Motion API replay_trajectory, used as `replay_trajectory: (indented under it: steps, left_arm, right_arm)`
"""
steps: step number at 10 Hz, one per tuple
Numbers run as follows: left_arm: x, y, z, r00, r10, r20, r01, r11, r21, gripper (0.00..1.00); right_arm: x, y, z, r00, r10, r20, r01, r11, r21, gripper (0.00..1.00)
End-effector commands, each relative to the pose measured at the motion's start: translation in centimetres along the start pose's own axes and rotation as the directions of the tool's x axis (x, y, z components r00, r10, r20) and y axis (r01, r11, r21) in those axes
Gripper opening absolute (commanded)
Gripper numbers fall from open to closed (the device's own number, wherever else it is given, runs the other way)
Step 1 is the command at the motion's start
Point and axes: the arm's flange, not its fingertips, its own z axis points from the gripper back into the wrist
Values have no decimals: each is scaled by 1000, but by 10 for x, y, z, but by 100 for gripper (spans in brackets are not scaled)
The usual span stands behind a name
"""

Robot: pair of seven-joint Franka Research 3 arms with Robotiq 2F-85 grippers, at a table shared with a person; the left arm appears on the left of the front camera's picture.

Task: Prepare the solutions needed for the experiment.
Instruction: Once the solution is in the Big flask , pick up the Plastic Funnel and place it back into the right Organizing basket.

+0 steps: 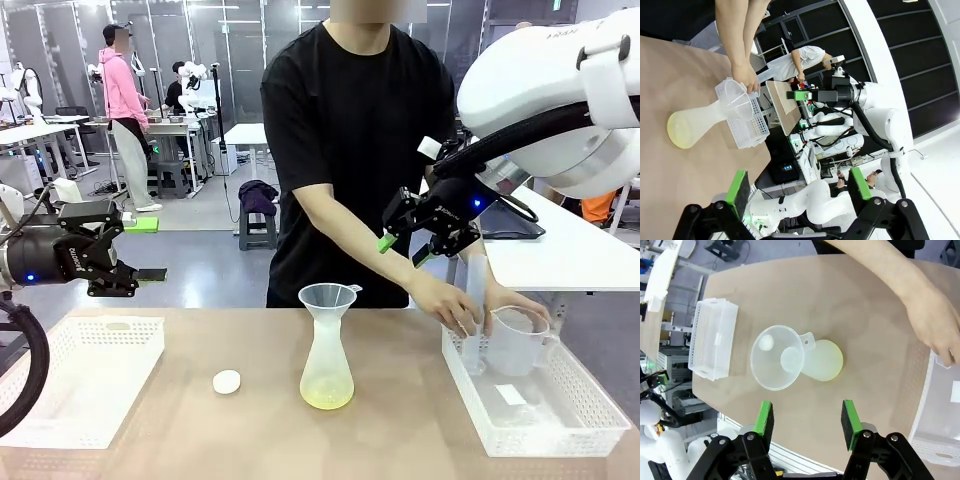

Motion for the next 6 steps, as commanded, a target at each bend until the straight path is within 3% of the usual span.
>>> replay_trajectory:
  steps: [1,6]
  left_arm:
    - [0,-2,-3,1000,5,0,-5,1000,-3,100]
    - [0,-2,-3,1000,5,0,-5,1000,-3,100]
  right_arm:
    - [-1,1,0,999,53,-10,-53,998,20,69]
    - [-1,1,0,999,53,-10,-53,998,20,69]
